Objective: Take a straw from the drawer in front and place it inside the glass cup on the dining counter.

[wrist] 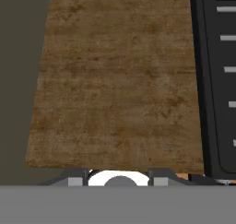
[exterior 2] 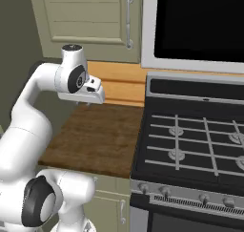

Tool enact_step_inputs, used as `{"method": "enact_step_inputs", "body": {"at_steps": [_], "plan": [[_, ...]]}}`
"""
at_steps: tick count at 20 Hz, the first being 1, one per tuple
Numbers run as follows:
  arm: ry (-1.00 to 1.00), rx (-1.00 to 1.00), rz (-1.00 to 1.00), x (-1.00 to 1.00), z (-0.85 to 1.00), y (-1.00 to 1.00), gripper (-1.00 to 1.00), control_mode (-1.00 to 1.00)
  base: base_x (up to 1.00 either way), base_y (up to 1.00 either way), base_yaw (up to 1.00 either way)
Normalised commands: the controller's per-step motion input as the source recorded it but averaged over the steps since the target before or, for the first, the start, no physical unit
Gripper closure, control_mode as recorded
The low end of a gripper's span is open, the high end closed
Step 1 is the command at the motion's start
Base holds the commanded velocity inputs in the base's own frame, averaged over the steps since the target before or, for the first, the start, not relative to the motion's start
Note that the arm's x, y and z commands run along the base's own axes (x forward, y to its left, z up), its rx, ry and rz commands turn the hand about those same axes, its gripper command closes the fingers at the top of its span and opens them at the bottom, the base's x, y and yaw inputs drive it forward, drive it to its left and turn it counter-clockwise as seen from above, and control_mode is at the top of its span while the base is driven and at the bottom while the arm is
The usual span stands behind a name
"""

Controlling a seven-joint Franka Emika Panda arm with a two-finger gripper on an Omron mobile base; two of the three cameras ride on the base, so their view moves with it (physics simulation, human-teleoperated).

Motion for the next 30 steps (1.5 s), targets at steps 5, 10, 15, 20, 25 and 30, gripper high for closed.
{"method": "enact_step_inputs", "body": {"at_steps": [5,10,15,20,25,30], "plan": [[0.0,0.0,0.0,-0.01,0.0,0.01,-1.0,1.0,-0.48,0.04,0.0],[0.0,0.0,0.0,0.0,0.0,0.0,-1.0,1.0,-1.0,-0.02,0.0],[0.0,0.0,0.0,0.0,0.0,0.0,-1.0,1.0,-0.37,-0.43,0.25],[0.0,0.0,0.0,0.0,0.0,0.0,-1.0,1.0,0.0,-0.8,0.63],[0.0,0.0,0.0,0.0,0.0,0.0,-1.0,1.0,0.0,-0.69,0.71],[0.0,0.0,0.0,0.0,0.0,0.0,-1.0,1.0,-0.02,-0.69,0.71]]}}
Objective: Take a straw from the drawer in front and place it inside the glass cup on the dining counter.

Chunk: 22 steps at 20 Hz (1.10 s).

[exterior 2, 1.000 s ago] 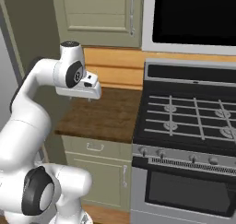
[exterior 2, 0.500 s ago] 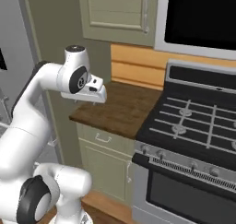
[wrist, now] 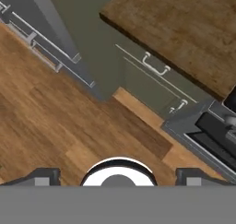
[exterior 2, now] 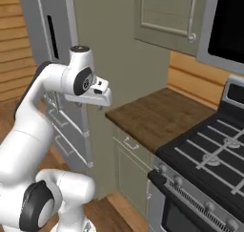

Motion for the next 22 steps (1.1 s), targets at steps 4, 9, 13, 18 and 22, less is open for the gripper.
{"method": "enact_step_inputs", "body": {"at_steps": [4,9,13,18,22], "plan": [[0.0,0.0,0.0,0.0,0.0,0.0,-1.0,1.0,-0.2,-0.82,0.63],[0.0,0.0,0.0,0.0,0.0,0.0,-1.0,1.0,-0.34,-0.85,0.47],[0.0,0.0,0.0,0.0,0.0,0.0,-1.0,1.0,-0.22,-0.84,0.38],[0.0,0.0,0.0,0.0,0.0,0.0,-1.0,1.0,0.0,-0.9,0.34],[0.0,0.0,0.22,0.14,-0.08,-0.46,-1.0,-1.0,0.02,-0.21,0.08]]}}
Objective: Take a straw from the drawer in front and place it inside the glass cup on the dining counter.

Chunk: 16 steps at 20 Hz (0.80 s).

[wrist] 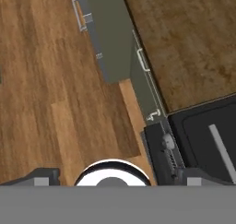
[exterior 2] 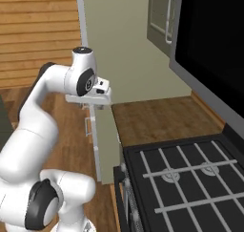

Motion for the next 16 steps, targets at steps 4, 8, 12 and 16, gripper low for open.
{"method": "enact_step_inputs", "body": {"at_steps": [4,8,12,16], "plan": [[-0.01,-0.06,0.24,0.1,-0.15,-0.06,-1.0,-1.0,0.0,0.0,0.0],[0.01,-0.2,0.16,0.06,-0.36,0.25,-1.0,-1.0,0.0,0.0,0.0],[0.12,-0.24,0.08,0.41,-0.51,0.53,-1.0,-1.0,0.0,0.0,0.0],[0.12,-0.31,0.01,0.63,-0.6,0.59,-1.0,-1.0,0.0,0.0,0.0]]}}
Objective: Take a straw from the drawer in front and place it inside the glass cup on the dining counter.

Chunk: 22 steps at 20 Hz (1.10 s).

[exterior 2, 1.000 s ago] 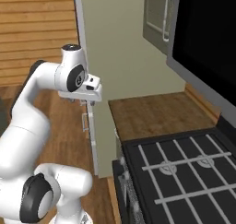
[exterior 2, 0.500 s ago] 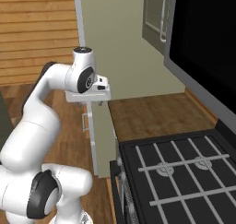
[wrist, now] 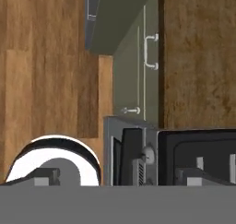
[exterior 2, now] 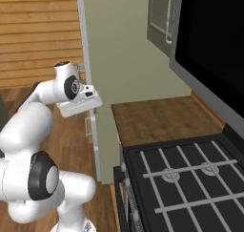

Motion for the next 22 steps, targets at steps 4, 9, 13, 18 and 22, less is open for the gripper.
{"method": "enact_step_inputs", "body": {"at_steps": [4,9,13,18,22], "plan": [[0.11,-0.29,0.0,0.58,-0.65,0.27,-1.0,-1.0,0.0,0.0,0.0],[0.11,-0.32,0.0,0.64,-0.63,0.2,-1.0,-1.0,0.0,0.0,0.0],[0.1,-0.32,0.0,0.42,-0.69,0.11,-1.0,-1.0,0.0,0.0,0.0],[0.08,-0.3,0.0,0.34,-0.74,0.03,-1.0,-1.0,0.0,0.0,0.0],[0.0,-0.28,0.02,0.34,-0.76,-0.11,-1.0,-1.0,0.0,0.0,0.0]]}}
